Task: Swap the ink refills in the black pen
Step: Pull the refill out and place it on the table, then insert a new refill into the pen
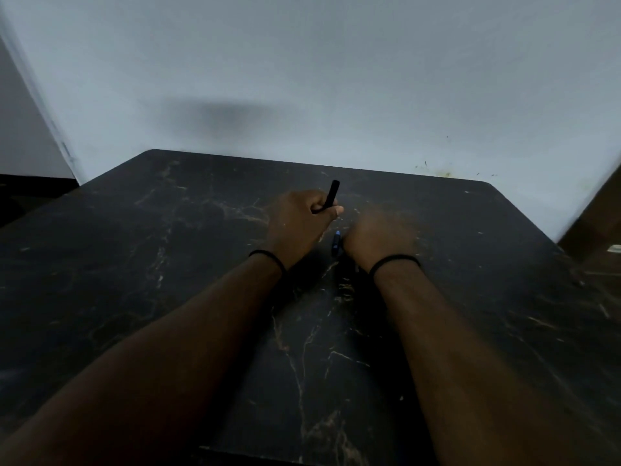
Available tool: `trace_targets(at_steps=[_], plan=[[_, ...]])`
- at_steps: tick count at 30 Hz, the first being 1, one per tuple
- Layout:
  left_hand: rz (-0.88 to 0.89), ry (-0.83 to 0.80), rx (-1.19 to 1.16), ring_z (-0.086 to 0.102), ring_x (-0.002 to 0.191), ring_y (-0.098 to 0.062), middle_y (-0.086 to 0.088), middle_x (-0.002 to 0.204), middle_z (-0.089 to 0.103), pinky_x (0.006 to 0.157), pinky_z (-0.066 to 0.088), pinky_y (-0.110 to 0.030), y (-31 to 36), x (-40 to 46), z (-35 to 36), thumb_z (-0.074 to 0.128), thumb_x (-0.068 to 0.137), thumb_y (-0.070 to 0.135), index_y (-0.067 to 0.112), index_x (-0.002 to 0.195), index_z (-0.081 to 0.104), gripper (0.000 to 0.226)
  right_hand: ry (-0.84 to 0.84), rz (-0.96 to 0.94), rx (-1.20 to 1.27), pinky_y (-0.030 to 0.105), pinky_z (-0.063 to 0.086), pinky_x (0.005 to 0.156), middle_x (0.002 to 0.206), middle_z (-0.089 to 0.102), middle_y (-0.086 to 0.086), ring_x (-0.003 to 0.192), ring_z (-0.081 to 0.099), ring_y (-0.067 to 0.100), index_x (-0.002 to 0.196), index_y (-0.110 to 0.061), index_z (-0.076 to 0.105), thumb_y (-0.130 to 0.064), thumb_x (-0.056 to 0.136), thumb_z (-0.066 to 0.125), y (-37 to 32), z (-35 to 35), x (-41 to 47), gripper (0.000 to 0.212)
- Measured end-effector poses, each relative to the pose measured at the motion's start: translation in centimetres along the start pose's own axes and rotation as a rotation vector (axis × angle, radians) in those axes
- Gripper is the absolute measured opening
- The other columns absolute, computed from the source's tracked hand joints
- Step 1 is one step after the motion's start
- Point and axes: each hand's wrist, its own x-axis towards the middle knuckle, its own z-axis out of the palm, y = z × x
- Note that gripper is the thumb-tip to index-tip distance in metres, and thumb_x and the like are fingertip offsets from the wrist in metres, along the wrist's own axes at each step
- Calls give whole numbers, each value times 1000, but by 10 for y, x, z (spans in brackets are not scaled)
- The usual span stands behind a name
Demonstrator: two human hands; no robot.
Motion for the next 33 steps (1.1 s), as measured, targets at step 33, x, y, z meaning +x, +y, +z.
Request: trace_targets(at_steps=[33], plan=[[136,17,209,64,74,-9,-2,96,76,75,57,-31,-9,10,-2,68,90,29,19,113,73,25,661,-316,815,38,43,49,68,58,2,55,54,15,98,-18,46,-32,96,45,-6,-17,-10,15]])
